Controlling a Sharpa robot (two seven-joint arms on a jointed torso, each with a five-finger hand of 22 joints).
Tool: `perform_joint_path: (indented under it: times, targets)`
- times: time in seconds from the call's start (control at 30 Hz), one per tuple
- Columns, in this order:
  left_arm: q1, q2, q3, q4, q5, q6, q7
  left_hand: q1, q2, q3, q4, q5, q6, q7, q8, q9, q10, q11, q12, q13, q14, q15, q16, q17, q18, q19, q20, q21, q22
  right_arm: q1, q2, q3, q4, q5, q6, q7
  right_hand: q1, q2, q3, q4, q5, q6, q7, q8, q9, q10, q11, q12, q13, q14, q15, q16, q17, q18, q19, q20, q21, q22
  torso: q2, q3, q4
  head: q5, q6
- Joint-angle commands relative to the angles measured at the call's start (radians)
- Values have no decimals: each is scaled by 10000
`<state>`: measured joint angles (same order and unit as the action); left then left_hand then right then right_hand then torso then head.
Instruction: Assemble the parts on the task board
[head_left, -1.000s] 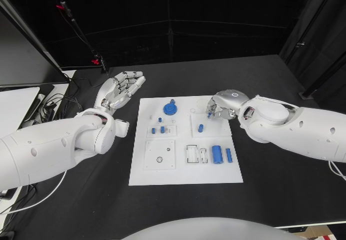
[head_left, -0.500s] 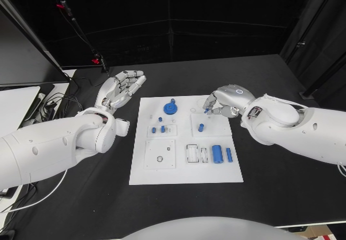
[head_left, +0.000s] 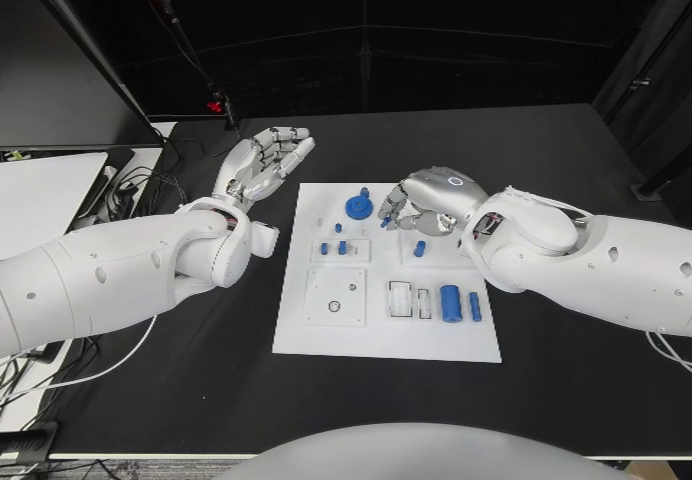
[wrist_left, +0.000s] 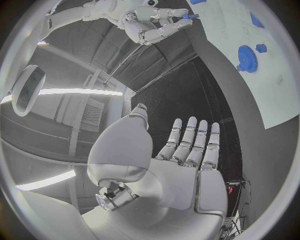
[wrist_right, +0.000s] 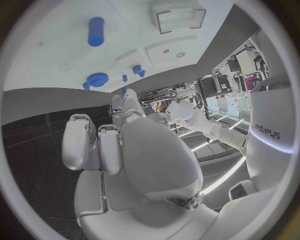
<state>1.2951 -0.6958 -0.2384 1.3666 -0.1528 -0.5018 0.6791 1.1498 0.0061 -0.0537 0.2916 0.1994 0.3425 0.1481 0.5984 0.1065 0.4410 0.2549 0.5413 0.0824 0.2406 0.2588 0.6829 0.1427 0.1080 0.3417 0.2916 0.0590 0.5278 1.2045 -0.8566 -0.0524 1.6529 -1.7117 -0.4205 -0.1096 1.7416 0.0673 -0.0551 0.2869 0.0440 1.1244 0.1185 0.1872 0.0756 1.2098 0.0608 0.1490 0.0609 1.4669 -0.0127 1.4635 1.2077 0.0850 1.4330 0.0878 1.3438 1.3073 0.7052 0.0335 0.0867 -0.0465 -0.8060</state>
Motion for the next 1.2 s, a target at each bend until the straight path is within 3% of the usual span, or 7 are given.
perform_joint_path:
  times: [0.03, 0.2, 0.33, 0.63, 0.73, 1.2]
  targets:
    - [15, 14, 9, -7, 17, 85, 1285, 7, 126, -74, 5, 39, -91, 1466, 45, -13, -71, 26, 41, -16, -68, -9, 60, -17, -187, 68, 0, 51, -2, 9, 216, 3, -1, 126, 395, 234, 61, 22, 75, -8, 38, 71, -17, 21, 18, 59, -20, -66, -11, 405, -54, -3, -10, -174, 72, 3, 0, 705, -2, 6, 2, 232, -141]
    - [15, 13, 9, -7, 17, 86, 1283, 7, 126, -74, 5, 39, -91, 1466, 45, -13, -71, 26, 41, -16, -68, -9, 60, -17, -187, 68, 0, 51, -2, -82, 541, -7, 65, 136, 710, 323, 72, 29, 96, -12, 40, 75, -15, 9, 15, 74, -18, -97, -11, 404, -51, -8, -20, -170, 64, 5, -15, 693, 6, 2, -17, 397, -264]
    - [15, 21, 9, -18, 17, 89, 1283, 13, 131, -78, 4, 44, -93, 1466, 51, -15, -72, 26, 49, -18, -68, -9, 67, -21, -186, 72, 0, 52, -2, -227, 718, -14, 128, 139, 920, 347, 73, 38, 110, -11, 40, 77, -12, 0, 13, 84, -16, -118, -10, 402, -49, -12, -29, -167, 57, 7, -28, 683, 3, 1, -29, 447, -322]
    - [15, 39, 9, -19, 17, 104, 1289, 18, 137, -83, 5, 49, -94, 1466, 58, -18, -74, 26, 57, -20, -67, -9, 74, -27, -185, 91, 0, 56, 22, -671, 915, -19, 158, 140, 1414, 185, 112, 47, 170, -33, 47, 65, 5, -44, 2, 103, -6, -204, -11, 402, -41, -17, -28, -156, 35, 14, -65, 654, 3, -2, -42, 474, -443]
    - [15, 41, 9, -25, 18, 103, 1293, 18, 137, -83, 5, 49, -94, 1466, 58, -18, -74, 26, 57, -20, -67, -9, 74, -27, -185, 91, 0, 56, 22, -769, 998, -20, 106, 140, 1472, 169, 123, 49, 190, -39, 49, 58, 13, -62, -2, 107, 0, -235, -11, 402, -37, -18, -28, -154, 30, 18, -75, 647, 6, 2, -18, 448, -472]
    - [15, 18, 9, -7, 18, 99, 1291, 18, 137, -83, 5, 49, -94, 1466, 58, -18, -74, 26, 57, -20, -67, -9, 74, -27, -185, 91, 0, 56, 22, -955, 1339, -25, -128, -26, 1711, 64, 155, 48, 281, -56, 54, 14, 52, -147, -22, 106, 31, -376, -12, 406, -12, -21, -10, -145, 10, 39, -112, 622, 3, -4, -15, 467, -531]
